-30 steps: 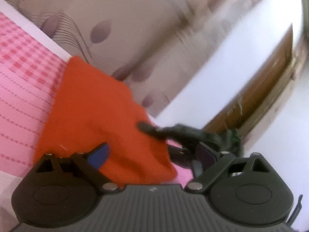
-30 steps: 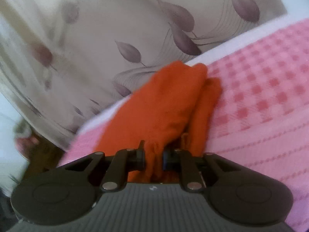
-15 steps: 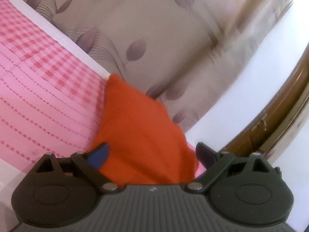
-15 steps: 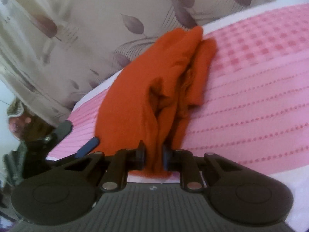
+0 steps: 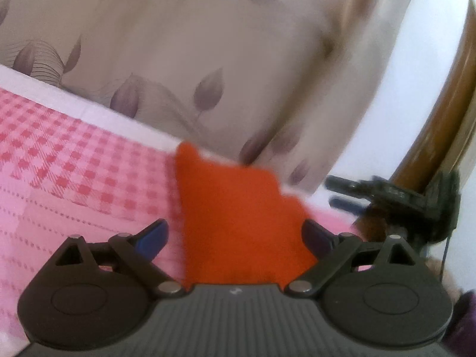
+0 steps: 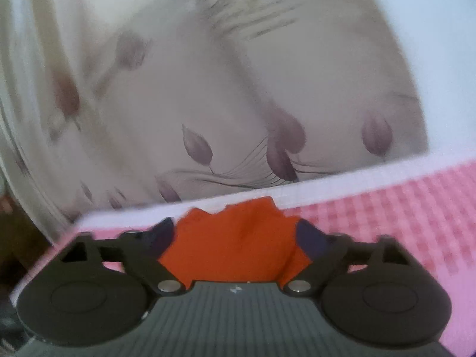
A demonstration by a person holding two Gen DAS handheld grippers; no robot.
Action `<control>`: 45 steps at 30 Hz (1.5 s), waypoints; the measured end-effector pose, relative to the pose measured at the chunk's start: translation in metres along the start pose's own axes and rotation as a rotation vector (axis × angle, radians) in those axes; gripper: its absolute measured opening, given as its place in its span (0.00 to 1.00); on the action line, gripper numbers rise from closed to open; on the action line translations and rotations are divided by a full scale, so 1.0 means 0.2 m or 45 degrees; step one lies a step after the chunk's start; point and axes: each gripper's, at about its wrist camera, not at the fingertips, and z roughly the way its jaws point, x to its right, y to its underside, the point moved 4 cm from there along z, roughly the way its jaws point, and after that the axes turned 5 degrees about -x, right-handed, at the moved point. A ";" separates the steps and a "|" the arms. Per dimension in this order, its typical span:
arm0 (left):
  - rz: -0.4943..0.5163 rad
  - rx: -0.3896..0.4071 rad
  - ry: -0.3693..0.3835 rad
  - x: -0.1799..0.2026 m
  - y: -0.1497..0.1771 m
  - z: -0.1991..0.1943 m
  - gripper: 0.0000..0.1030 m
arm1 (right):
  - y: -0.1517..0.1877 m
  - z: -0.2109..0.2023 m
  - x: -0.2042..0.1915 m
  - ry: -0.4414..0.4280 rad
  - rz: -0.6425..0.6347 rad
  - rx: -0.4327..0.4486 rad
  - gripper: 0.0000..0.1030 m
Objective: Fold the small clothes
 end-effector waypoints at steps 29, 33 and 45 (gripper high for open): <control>0.464 -0.190 -0.432 0.11 -0.08 0.35 1.00 | 0.37 0.07 -0.10 -0.085 0.042 -0.202 1.00; 0.452 -0.193 -0.414 0.10 -0.08 0.37 1.00 | 0.36 0.08 -0.11 -0.101 0.038 -0.208 1.00; 0.255 -0.271 -0.097 -0.01 -0.08 0.42 0.91 | 0.33 0.13 -0.13 -0.176 0.013 -0.219 0.87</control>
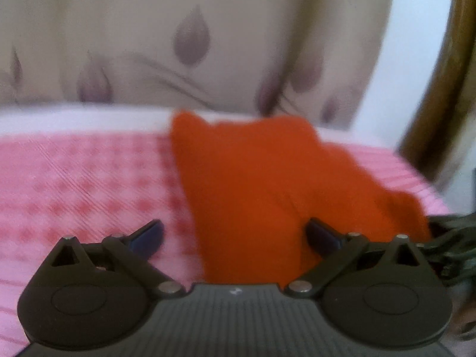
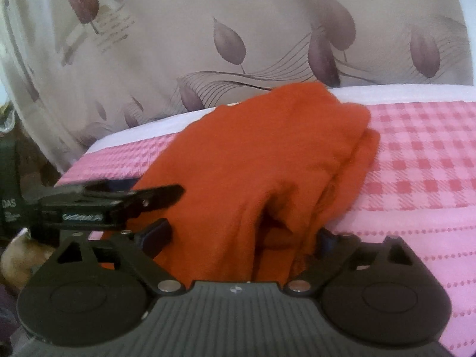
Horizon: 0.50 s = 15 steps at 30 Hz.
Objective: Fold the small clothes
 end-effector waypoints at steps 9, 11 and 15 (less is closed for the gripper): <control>-0.170 -0.024 0.195 -0.02 0.01 -0.07 0.34 | 0.04 -0.02 0.03 -0.165 0.239 0.023 0.39; -0.172 -0.027 0.196 -0.01 0.03 -0.11 0.33 | 0.06 -0.04 0.02 -0.185 0.253 0.029 0.38; -0.176 -0.040 0.194 0.01 0.07 -0.23 0.33 | 0.11 -0.09 -0.04 -0.234 0.298 0.028 0.38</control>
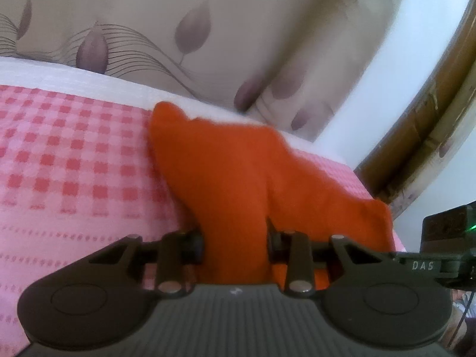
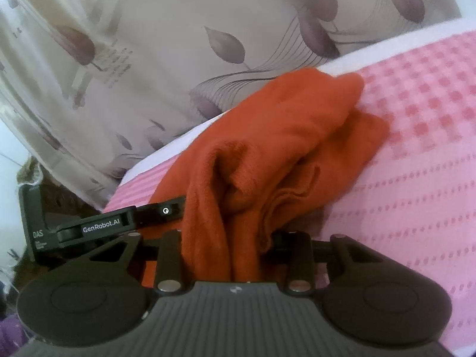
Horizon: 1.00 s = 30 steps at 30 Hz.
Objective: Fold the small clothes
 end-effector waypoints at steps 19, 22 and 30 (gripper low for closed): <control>0.014 0.020 -0.110 0.04 0.56 -0.74 0.33 | 0.64 -0.20 -0.48 -0.162 -0.013 -0.089 0.38; 0.016 0.026 -0.138 0.03 0.68 -0.79 0.33 | 0.74 -0.20 -0.51 -0.133 -0.028 -0.117 0.38; 0.161 0.137 -0.387 0.06 0.85 -0.84 0.87 | 0.94 -0.27 -0.51 -0.018 -0.055 -0.054 0.51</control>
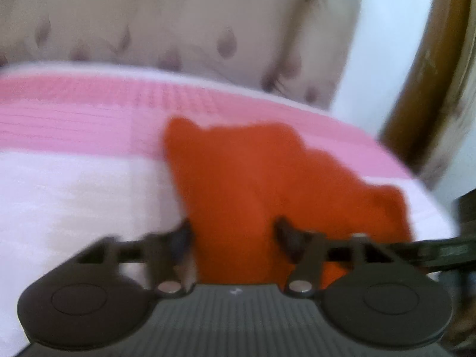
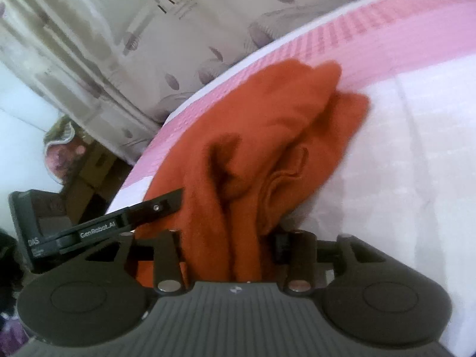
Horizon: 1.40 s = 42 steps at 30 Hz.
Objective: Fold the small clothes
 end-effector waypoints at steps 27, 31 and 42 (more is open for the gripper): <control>0.093 0.481 -0.490 0.35 -0.13 -0.63 1.00 | 0.20 -0.61 -0.40 0.542 -0.462 0.744 1.00; 0.098 0.489 -0.694 0.37 -0.15 -0.67 1.00 | 0.23 -0.61 -0.44 0.539 -0.491 0.742 1.00; 0.058 0.398 -0.506 0.39 -0.14 -0.65 1.00 | 0.27 -0.63 -0.49 0.531 -0.522 0.735 1.00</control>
